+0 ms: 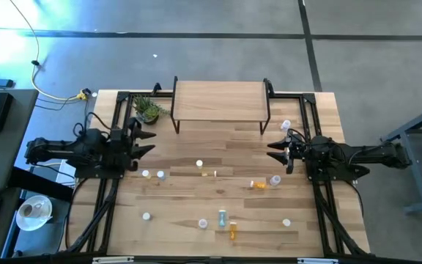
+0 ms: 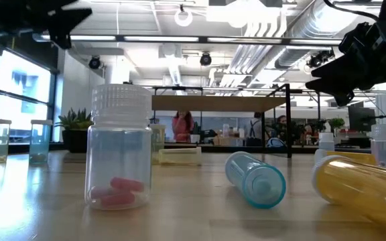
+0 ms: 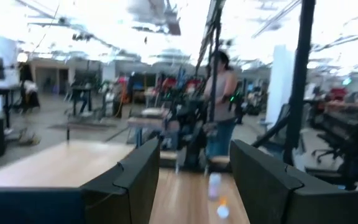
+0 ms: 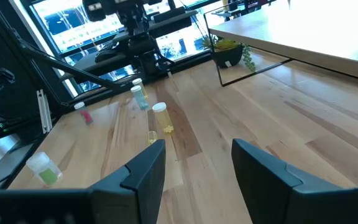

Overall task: Pick and place medicine bottles onto shelf by color
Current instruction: Put the top blue pill bottle on the shelf

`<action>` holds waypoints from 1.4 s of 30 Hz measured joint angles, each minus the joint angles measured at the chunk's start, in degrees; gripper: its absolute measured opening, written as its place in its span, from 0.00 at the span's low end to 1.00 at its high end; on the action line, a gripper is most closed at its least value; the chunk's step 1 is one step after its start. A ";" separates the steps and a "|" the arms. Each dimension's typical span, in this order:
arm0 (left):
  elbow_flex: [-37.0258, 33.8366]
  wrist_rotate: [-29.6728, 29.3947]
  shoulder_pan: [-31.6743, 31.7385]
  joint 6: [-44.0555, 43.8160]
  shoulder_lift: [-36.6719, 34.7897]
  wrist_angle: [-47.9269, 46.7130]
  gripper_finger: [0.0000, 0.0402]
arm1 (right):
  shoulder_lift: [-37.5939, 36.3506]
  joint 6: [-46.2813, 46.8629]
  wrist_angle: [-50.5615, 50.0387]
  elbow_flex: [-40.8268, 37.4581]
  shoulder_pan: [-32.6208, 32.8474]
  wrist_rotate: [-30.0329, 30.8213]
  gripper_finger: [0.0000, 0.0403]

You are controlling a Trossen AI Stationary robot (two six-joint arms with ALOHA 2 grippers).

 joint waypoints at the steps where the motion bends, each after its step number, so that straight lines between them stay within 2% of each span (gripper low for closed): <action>1: 0.66 0.50 0.00 -0.10 0.26 -0.10 0.46 | -0.02 0.00 -0.02 -0.01 0.02 0.00 0.44; 8: 6.46 1.86 0.00 0.31 5.12 -0.82 0.46 | 0.00 0.00 -0.01 -0.01 0.02 0.00 0.44; 11: 9.91 1.87 0.00 0.70 8.59 -3.93 0.46 | 0.00 0.00 -0.02 0.00 0.00 0.00 0.44; 15: 16.02 1.89 0.00 0.64 13.92 -12.18 0.46 | 0.00 0.01 -0.01 0.00 0.01 0.01 0.44; 21: 26.01 1.92 0.00 1.13 21.38 -29.66 0.46 | 0.00 0.01 -0.02 -0.01 0.00 0.02 0.44; 27: 33.03 6.61 -0.30 2.46 26.71 -39.94 0.46 | 0.00 0.00 -0.02 -0.01 0.00 0.00 0.44; 35: 34.14 7.63 -7.31 -1.95 31.47 -45.99 0.46 | 0.00 0.01 -0.01 -0.01 0.01 0.00 0.44; 42: 34.14 2.99 -14.33 -5.17 35.57 -51.93 0.46 | 0.00 0.01 -0.02 -0.01 0.02 0.00 0.44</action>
